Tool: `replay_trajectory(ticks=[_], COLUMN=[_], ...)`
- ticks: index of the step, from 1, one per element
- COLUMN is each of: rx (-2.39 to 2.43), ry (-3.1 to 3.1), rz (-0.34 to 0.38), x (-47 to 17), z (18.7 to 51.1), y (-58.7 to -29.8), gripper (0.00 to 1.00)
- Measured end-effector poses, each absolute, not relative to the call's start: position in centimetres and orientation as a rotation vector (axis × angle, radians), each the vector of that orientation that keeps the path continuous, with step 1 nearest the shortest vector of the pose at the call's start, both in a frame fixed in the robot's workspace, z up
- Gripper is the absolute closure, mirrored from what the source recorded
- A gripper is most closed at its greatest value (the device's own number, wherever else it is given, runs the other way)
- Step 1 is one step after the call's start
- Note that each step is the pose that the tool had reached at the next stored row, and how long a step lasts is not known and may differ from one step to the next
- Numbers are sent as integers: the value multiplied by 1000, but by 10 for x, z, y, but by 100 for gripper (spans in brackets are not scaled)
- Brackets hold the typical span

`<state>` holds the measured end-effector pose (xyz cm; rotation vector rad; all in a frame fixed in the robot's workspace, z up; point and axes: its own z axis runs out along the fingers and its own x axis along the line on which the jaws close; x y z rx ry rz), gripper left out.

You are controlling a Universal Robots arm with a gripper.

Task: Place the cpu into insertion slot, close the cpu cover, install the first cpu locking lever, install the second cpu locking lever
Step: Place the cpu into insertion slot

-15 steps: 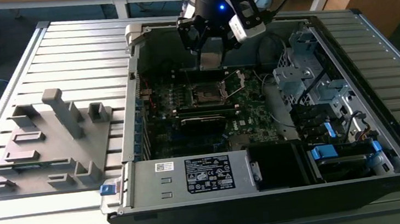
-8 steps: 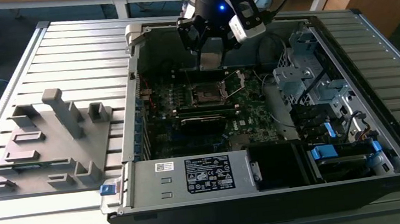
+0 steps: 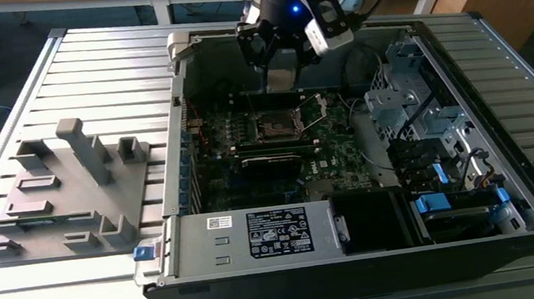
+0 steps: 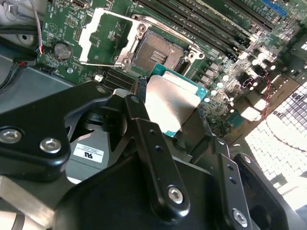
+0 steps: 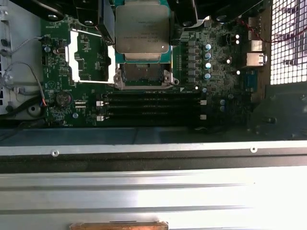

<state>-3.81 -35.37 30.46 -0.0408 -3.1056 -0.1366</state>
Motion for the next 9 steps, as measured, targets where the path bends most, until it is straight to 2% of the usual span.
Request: replay_trajectory(ticks=[9], rx=[-41], ry=[-3106], rz=[-137], x=[-38], z=[300], y=[-353], gripper=[46])
